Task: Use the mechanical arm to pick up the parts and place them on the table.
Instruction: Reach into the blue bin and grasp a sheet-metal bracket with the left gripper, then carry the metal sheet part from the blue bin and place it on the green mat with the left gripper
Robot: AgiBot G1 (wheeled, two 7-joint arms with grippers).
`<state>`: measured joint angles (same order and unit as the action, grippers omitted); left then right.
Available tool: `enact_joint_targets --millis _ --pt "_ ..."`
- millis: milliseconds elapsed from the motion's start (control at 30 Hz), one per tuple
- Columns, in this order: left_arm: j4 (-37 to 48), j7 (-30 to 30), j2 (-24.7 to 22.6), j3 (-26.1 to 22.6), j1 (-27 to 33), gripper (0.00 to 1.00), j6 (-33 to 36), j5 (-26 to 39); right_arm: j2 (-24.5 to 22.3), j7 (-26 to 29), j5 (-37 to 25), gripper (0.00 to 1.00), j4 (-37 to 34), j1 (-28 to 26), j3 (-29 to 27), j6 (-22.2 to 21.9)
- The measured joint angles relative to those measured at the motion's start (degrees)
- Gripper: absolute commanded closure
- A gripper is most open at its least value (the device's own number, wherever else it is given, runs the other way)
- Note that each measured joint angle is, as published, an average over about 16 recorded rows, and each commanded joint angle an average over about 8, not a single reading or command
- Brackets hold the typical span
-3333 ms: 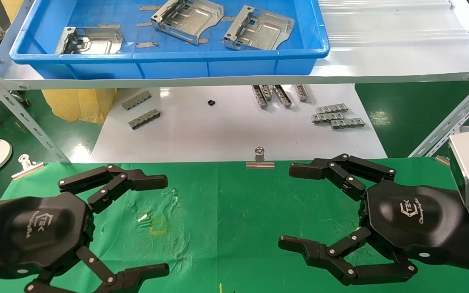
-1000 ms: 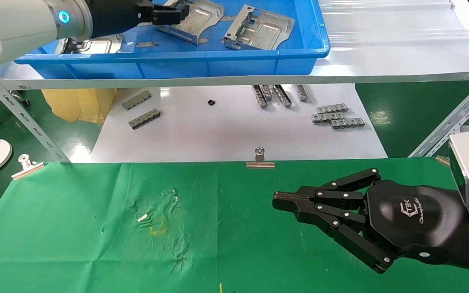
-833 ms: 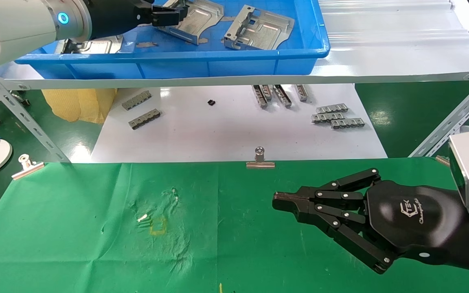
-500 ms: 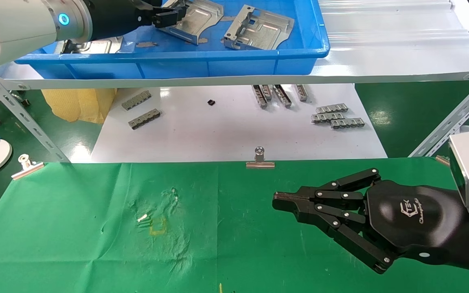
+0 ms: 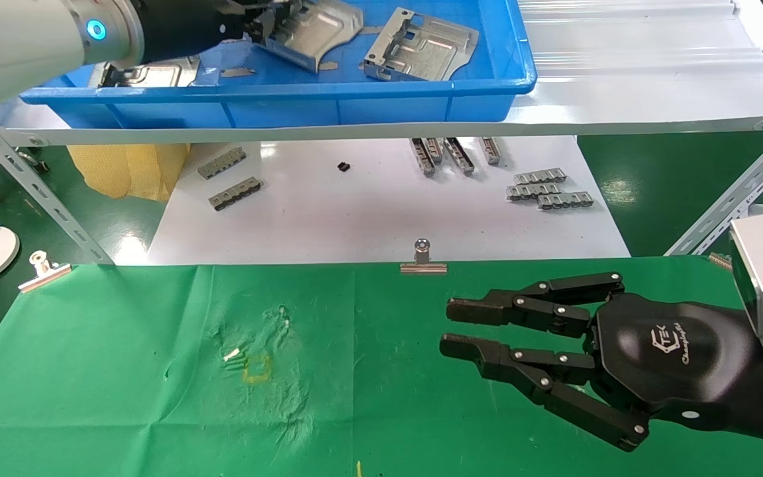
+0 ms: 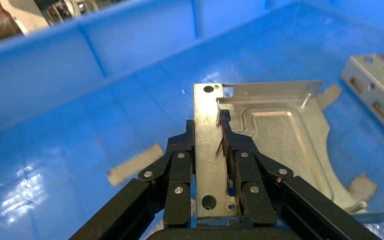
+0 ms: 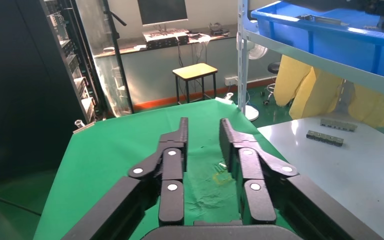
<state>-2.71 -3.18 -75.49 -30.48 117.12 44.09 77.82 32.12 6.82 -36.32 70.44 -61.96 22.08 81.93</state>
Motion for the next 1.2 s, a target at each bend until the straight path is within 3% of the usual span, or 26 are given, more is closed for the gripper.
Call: enact_joint_targets --millis 333,867,1033,1200 --pt "-1.51 4.52 4.05 1.87 1.37 1.0 10.14 -2.92 0.0 0.0 0.0 0.0 0.0 0.0 0.0 0.0" --pt "-6.19 16.46 15.08 2.73 -1.54 1.0 41.91 -6.52 0.0 0.0 0.0 0.0 0.0 0.0 0.0 0.0" --pt "-9.9 21.8 18.32 0.37 -5.4 1.0 46.63 -6.04 0.0 0.0 0.0 0.0 0.0 0.0 0.0 0.0" --pt "-13.04 28.28 20.4 -3.2 -9.8 1.0 46.98 -4.28 0.0 0.0 0.0 0.0 0.0 0.0 0.0 0.0"
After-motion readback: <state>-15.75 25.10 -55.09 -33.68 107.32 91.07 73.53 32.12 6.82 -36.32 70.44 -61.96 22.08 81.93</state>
